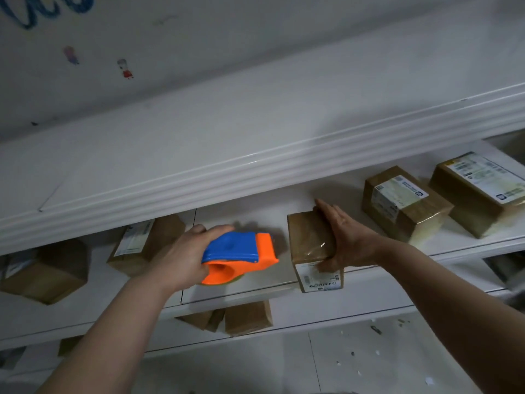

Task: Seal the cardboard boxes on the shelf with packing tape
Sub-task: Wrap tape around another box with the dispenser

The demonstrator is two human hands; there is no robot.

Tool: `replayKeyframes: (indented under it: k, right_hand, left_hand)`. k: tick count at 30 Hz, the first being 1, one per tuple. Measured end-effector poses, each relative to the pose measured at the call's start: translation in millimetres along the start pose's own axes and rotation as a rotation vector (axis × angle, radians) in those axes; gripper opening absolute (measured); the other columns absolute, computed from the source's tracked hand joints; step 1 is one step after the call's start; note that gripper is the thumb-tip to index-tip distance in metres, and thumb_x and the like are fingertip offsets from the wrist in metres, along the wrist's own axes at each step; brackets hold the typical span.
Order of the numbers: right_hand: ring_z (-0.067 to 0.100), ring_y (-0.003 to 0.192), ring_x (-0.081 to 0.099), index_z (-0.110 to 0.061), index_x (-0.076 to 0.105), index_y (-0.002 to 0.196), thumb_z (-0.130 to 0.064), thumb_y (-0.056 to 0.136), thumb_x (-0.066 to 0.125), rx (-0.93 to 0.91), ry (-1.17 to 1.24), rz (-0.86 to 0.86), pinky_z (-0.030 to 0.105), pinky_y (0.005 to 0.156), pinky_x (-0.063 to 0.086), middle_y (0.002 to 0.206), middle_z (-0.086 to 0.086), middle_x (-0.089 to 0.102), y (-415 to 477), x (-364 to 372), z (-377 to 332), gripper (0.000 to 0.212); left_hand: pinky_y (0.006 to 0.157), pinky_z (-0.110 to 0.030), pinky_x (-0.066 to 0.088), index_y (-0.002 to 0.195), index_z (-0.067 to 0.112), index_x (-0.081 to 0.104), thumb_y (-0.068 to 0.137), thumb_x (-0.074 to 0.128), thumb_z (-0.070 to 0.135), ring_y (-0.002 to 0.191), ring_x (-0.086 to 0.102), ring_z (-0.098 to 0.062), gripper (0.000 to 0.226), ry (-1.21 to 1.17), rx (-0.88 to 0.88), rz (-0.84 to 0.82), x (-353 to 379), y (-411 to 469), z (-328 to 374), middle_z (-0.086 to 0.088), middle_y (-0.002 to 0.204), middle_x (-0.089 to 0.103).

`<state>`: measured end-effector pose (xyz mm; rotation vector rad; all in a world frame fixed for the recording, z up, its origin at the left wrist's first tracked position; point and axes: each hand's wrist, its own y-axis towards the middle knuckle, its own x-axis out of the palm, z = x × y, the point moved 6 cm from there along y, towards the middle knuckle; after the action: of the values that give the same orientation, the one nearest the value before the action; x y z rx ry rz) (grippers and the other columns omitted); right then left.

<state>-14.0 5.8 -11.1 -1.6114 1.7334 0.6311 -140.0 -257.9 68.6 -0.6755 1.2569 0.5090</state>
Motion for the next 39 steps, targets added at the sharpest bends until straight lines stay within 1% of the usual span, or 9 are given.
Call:
replayKeyframes:
  k: [6,17,20,23,28,30,32,36,39]
  right_hand:
    - [0.021,0.139,-0.034,-0.017,-0.026,0.147,-0.062,0.066,0.073,-0.032,-0.498,-0.037,0.051,0.116,-0.014,0.153,0.001,-0.033,-9,0,-24,0.136]
    - [0.026,0.145,-0.023,-0.010,-0.019,0.150,-0.067,0.072,0.064,-0.133,-0.795,-0.067,0.059,0.114,-0.009,0.157,0.011,-0.025,-19,29,-63,0.127]
    - [0.030,0.143,-0.026,-0.015,-0.021,0.149,-0.059,0.068,0.073,-0.037,-0.780,-0.124,0.063,0.113,-0.005,0.154,0.012,-0.031,3,16,-61,0.132]
    - [0.028,0.147,0.000,-0.019,-0.017,0.151,-0.047,0.063,0.080,-0.035,-0.679,-0.155,0.064,0.114,0.003,0.159,0.008,0.000,19,8,-63,0.134]
    - [0.018,0.140,0.022,-0.014,-0.010,0.153,-0.027,0.057,0.092,-0.060,0.136,0.041,0.024,0.113,0.026,0.152,0.003,0.009,9,-14,-29,0.141]
    - [0.015,0.139,0.024,-0.015,-0.008,0.153,-0.024,0.057,0.093,-0.003,0.232,0.018,0.018,0.108,0.028,0.152,0.000,0.009,-2,3,-3,0.139]
    - [0.017,0.144,0.017,-0.016,-0.009,0.153,-0.028,0.058,0.092,0.053,0.184,-0.037,0.021,0.110,0.024,0.157,0.000,0.003,-11,25,22,0.139]
    - [0.015,0.145,-0.021,-0.017,-0.016,0.152,-0.047,0.057,0.088,0.046,-0.088,-0.027,0.055,0.117,-0.005,0.160,-0.005,-0.013,-14,28,31,0.143]
    - [0.013,0.147,-0.009,-0.019,-0.017,0.151,-0.047,0.059,0.087,-0.026,-0.085,-0.057,0.053,0.117,-0.007,0.161,-0.006,0.001,-10,25,11,0.142]
  left_hand:
    - [0.076,-0.035,0.051,0.136,0.059,0.020,0.076,0.054,0.009,0.097,0.056,-0.023,0.085,0.013,0.052,0.025,25,18,33,0.005,0.104,0.041]
    - [0.071,-0.034,0.049,0.137,0.055,0.022,0.077,0.054,0.007,0.095,0.056,-0.024,0.084,0.067,0.040,0.012,23,21,38,0.003,0.104,0.041]
    - [0.066,-0.031,0.046,0.137,0.055,0.023,0.077,0.055,0.007,0.090,0.056,-0.022,0.083,0.039,0.046,0.012,24,18,40,0.003,0.103,0.041]
    - [0.068,-0.030,0.047,0.139,0.056,0.023,0.076,0.056,0.005,0.094,0.055,-0.020,0.088,-0.013,0.038,0.011,19,16,42,0.006,0.104,0.042]
    - [0.088,-0.036,0.049,0.143,0.052,0.026,0.073,0.059,0.009,0.110,0.053,-0.022,0.089,-0.009,0.063,0.154,-22,14,48,0.004,0.114,0.046]
    - [0.084,-0.034,0.047,0.144,0.053,0.021,0.075,0.059,0.015,0.110,0.053,-0.020,0.088,0.107,0.105,0.118,-21,18,70,0.004,0.117,0.045]
    - [0.078,-0.032,0.043,0.145,0.053,0.017,0.078,0.058,0.018,0.108,0.054,-0.021,0.086,0.182,0.153,0.036,-4,24,93,0.005,0.114,0.044]
    - [0.078,-0.032,0.043,0.146,0.052,0.016,0.081,0.059,0.018,0.107,0.051,-0.022,0.085,0.204,0.191,-0.007,15,34,116,0.003,0.114,0.045]
    - [0.076,-0.031,0.041,0.146,0.052,0.013,0.082,0.059,0.021,0.104,0.053,-0.022,0.084,0.262,0.234,0.006,15,36,128,0.002,0.115,0.045]
